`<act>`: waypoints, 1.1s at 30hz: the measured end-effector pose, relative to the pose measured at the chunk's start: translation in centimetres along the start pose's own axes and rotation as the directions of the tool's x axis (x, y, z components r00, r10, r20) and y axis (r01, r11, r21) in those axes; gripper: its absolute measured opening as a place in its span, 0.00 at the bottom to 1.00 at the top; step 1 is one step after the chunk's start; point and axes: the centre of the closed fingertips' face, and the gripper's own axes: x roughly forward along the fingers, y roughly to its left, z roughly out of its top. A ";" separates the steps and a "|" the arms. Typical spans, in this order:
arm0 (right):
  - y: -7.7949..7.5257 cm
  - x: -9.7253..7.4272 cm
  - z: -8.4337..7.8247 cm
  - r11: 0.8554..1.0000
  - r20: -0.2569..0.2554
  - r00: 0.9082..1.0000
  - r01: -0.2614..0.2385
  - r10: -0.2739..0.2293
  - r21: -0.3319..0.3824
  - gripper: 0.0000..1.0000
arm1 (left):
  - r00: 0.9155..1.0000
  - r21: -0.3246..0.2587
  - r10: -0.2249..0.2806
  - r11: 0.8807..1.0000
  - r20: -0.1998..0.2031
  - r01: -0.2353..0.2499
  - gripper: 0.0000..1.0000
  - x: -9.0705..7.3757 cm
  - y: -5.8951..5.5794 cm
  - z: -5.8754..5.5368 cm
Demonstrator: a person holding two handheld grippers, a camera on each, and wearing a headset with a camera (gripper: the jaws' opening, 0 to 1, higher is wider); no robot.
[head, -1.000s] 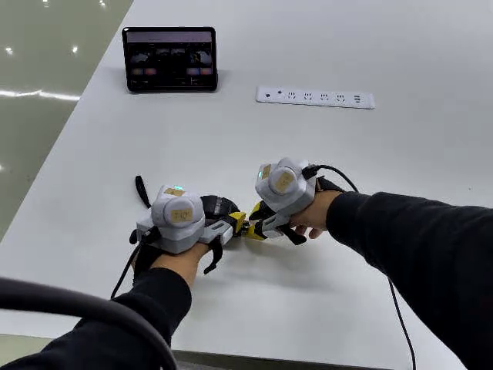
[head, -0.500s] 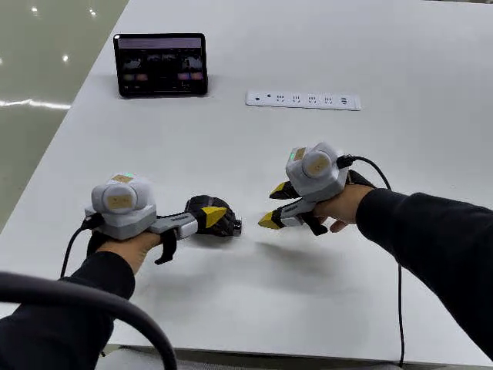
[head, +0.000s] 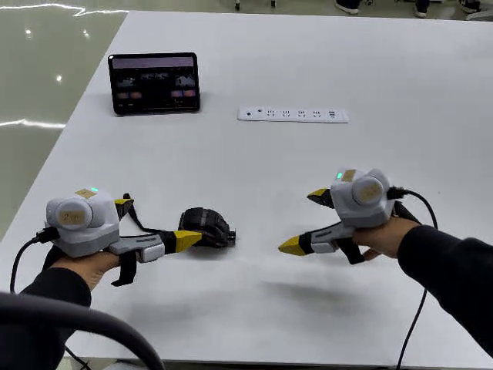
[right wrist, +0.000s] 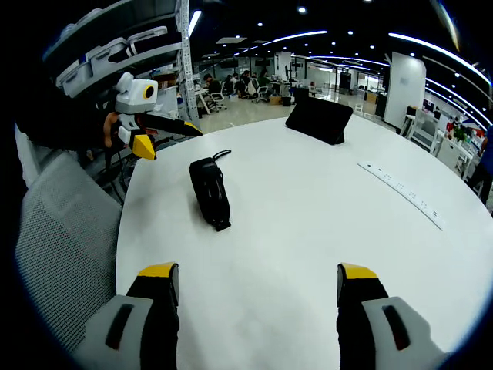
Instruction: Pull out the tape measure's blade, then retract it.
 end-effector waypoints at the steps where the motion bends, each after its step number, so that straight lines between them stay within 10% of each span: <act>1: -0.1 -0.5 -0.5 1.000 0.000 1.000 0.014 -0.014 0.003 0.86 | 1.000 0.008 0.002 1.000 -0.001 -0.002 1.00 -0.3 0.1 0.0; 33: -0.5 -14.4 -9.1 0.959 -0.001 0.967 0.252 -0.254 0.131 1.00 | 0.999 0.088 -0.007 0.996 -0.048 0.011 1.00 -8.8 2.1 -3.3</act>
